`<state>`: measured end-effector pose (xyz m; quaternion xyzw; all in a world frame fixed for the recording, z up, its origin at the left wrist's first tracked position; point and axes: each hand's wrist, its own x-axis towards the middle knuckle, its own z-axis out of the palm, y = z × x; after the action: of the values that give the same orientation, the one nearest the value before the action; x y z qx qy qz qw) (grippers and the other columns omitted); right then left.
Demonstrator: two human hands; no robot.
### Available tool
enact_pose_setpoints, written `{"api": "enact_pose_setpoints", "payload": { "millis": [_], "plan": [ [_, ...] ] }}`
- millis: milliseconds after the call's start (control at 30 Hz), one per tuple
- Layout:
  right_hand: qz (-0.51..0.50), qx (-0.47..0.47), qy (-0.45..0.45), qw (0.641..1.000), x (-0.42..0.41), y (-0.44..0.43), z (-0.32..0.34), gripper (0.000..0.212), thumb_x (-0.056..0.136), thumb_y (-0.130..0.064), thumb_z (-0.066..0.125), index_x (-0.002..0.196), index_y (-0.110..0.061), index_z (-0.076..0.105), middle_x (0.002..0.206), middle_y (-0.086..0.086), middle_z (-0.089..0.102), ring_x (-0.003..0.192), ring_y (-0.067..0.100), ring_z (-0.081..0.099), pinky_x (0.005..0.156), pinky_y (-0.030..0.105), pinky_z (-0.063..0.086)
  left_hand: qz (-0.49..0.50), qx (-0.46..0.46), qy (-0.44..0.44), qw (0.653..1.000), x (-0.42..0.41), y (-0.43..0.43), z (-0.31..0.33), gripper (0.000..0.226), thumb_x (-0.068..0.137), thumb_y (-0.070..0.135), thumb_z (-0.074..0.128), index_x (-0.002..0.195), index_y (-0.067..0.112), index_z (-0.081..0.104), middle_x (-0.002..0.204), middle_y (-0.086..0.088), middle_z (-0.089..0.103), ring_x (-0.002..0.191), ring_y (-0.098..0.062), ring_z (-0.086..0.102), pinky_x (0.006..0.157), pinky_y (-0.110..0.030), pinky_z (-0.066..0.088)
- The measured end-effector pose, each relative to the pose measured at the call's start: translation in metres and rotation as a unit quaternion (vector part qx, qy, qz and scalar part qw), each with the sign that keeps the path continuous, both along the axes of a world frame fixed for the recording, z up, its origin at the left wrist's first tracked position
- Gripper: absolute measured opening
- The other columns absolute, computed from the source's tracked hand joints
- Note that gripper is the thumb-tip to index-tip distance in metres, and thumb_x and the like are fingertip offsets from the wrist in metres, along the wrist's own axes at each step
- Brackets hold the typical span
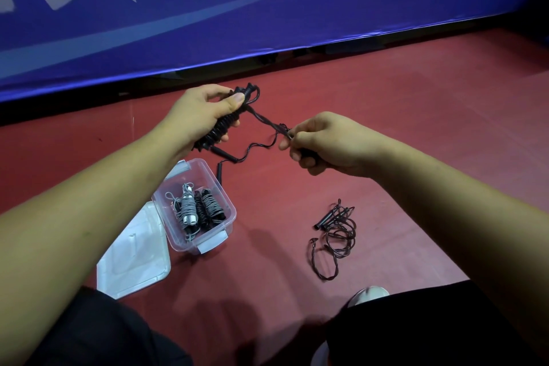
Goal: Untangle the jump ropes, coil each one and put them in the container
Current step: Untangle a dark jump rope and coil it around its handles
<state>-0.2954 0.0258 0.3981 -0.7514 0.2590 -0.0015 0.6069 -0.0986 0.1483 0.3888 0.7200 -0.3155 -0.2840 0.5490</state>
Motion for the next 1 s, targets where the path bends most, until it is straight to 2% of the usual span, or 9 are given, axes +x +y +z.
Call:
{"api": "enact_pose_setpoints", "payload": {
  "millis": [200,400,500,600,667,733,833,900,1000],
  "plan": [
    [-0.006,0.027,0.004,1.0,0.002,0.004,0.0,0.027,0.096,0.01,0.039,0.114,0.012,0.059,0.083,0.011,0.063,0.061,0.016,0.054,0.057,0.027,0.048,0.017,0.002,-0.017,1.0,0.006,0.0,-0.006,0.014,0.092,0.034,0.068,0.1,0.023,0.067,0.073,-0.01,0.068,0.044,-0.019,0.054,0.042,-0.019,0.045],
    [-0.048,0.028,0.019,0.998,0.004,0.004,0.0,0.032,0.092,0.013,0.032,0.11,0.01,0.059,0.077,0.013,0.049,0.048,0.014,0.033,0.047,0.025,0.025,0.025,0.015,-0.088,0.996,0.012,-0.002,-0.01,0.018,0.092,0.029,0.069,0.106,0.019,0.064,0.078,-0.015,0.066,0.04,-0.01,0.053,0.042,-0.02,0.047],
    [-0.072,0.021,0.038,0.997,0.007,0.006,0.005,0.025,0.088,0.009,0.037,0.098,0.005,0.059,0.074,0.016,0.045,0.046,0.015,0.028,0.044,0.023,0.021,0.024,0.02,-0.102,0.994,0.015,-0.003,-0.011,0.019,0.092,0.028,0.069,0.108,0.019,0.063,0.081,-0.016,0.067,0.041,-0.013,0.053,0.042,-0.019,0.046],
    [-0.054,0.01,0.055,0.997,0.007,0.007,0.011,0.018,0.094,0.001,0.044,0.095,-0.001,0.062,0.062,0.007,0.043,0.045,0.015,0.027,0.042,0.02,0.022,0.016,0.043,-0.15,0.988,0.019,-0.002,-0.011,0.024,0.09,0.03,0.071,0.111,0.021,0.062,0.073,-0.007,0.066,0.04,-0.01,0.054,0.042,-0.018,0.045],
    [-0.024,-0.019,0.056,0.998,0.006,0.012,0.013,0.017,0.099,-0.004,0.046,0.095,-0.003,0.062,0.06,0.002,0.04,0.045,0.014,0.027,0.042,0.02,0.021,0.001,0.073,-0.209,0.975,0.022,0.0,-0.015,0.027,0.087,0.036,0.073,0.109,0.026,0.061,0.072,0.0,0.065,0.047,-0.013,0.058,0.049,-0.022,0.046],
    [-0.012,-0.061,0.038,0.997,0.007,0.017,0.017,0.019,0.101,-0.011,0.049,0.089,-0.005,0.062,0.057,0.001,0.039,0.044,0.014,0.028,0.042,0.021,0.022,-0.014,0.109,-0.28,0.954,0.023,0.002,-0.018,0.03,0.083,0.044,0.074,0.107,0.033,0.06,0.08,0.003,0.066,0.067,-0.024,0.064,0.065,-0.031,0.05],
    [-0.016,-0.122,0.004,0.992,0.009,0.017,0.026,0.026,0.1,-0.016,0.055,0.077,-0.007,0.063,0.053,0.002,0.039,0.044,0.016,0.03,0.043,0.023,0.023,-0.024,0.151,-0.379,0.913,0.013,0.004,-0.017,0.036,0.084,0.049,0.071,0.114,0.035,0.055,0.098,0.002,0.067,0.092,-0.027,0.062,0.083,-0.038,0.05],
    [-0.005,-0.155,-0.009,0.988,0.009,0.018,0.029,0.027,0.099,-0.017,0.058,0.074,-0.008,0.065,0.052,0.003,0.041,0.044,0.017,0.031,0.044,0.025,0.025,-0.036,0.172,-0.424,0.888,0.004,0.003,-0.016,0.039,0.084,0.05,0.069,0.117,0.034,0.054,0.106,-0.001,0.069,0.099,-0.029,0.062,0.083,-0.038,0.049],
    [0.029,-0.235,-0.008,0.972,0.012,0.025,0.031,0.027,0.097,-0.019,0.06,0.073,-0.01,0.069,0.052,-0.001,0.044,0.046,0.015,0.035,0.049,0.026,0.029,-0.096,0.216,-0.456,0.858,-0.007,0.003,-0.021,0.038,0.083,0.055,0.067,0.113,0.036,0.054,0.106,0.0,0.07,0.096,-0.03,0.064,0.075,-0.035,0.046]
  ]
}}
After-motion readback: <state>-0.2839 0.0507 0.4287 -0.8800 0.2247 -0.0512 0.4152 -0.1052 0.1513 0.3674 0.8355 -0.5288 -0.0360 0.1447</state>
